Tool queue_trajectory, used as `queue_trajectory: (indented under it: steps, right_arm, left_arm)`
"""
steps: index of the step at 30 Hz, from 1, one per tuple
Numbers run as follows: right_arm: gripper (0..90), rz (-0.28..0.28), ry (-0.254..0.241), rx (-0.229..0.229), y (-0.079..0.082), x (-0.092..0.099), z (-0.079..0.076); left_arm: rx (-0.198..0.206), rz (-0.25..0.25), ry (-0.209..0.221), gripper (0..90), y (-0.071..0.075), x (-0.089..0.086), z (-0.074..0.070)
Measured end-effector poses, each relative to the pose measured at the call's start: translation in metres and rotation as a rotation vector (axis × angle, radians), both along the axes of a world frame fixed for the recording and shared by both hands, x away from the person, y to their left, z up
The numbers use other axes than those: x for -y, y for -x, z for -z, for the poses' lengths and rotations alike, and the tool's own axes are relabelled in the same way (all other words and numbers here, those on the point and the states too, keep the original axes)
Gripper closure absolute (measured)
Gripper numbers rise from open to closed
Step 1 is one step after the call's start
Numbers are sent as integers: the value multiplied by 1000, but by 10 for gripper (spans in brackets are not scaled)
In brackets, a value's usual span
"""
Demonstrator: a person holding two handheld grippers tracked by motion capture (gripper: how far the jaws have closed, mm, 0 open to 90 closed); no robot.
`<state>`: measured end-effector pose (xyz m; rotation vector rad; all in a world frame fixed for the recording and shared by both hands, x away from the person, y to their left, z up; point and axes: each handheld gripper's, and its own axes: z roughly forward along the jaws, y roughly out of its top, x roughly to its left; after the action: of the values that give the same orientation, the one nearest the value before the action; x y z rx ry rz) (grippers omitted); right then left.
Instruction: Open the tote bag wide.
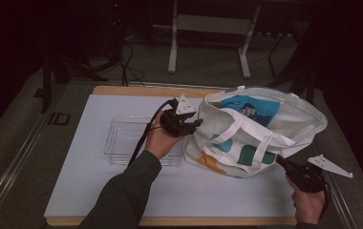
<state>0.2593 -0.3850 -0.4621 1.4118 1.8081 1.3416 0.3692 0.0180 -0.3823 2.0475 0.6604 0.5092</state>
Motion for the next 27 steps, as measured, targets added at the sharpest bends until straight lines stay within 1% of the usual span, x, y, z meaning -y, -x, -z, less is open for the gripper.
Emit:
queue_trajectory:
  steps: [2, 5, 6, 9, 11, 14, 16, 20, 22, 27]
  right_arm:
    - [862, 5, 3, 17, 1, -1, -1]
    - [870, 11, 13, 34, 2, -3, -3]
    - [873, 15, 14, 38, 2, -4, -3]
    - [882, 20, 17, 57, 4, -5, -5]
    - [883, 23, 8, 71, 6, -5, -8]
    - [883, 22, 8, 93, 7, -8, -11]
    - [884, 22, 12, 108, 8, -10, -13]
    - [884, 21, 0, 108, 8, -10, -13]
    - [884, 20, -7, 105, 8, -10, -13]
    - [882, 9, -8, 95, 8, -8, -12]
  left_arm:
    - [-1, 10, 1, 650, -2, 4, 0]
    - [14, 16, 6, 794, -1, 8, -2]
    - [15, 12, 12, 821, 0, 9, -3]
    - [14, 3, 20, 840, 0, 8, -6]
    - [14, 0, 19, 842, -1, 6, -7]
    - [0, -6, 40, 843, -5, 1, -9]
    - [-2, -11, 47, 843, -6, 0, -9]
    - [-17, -13, 54, 841, -8, -1, -8]
    - [-30, -12, 65, 839, -10, -2, -7]
    - [-63, -10, 88, 831, -14, -5, -3]
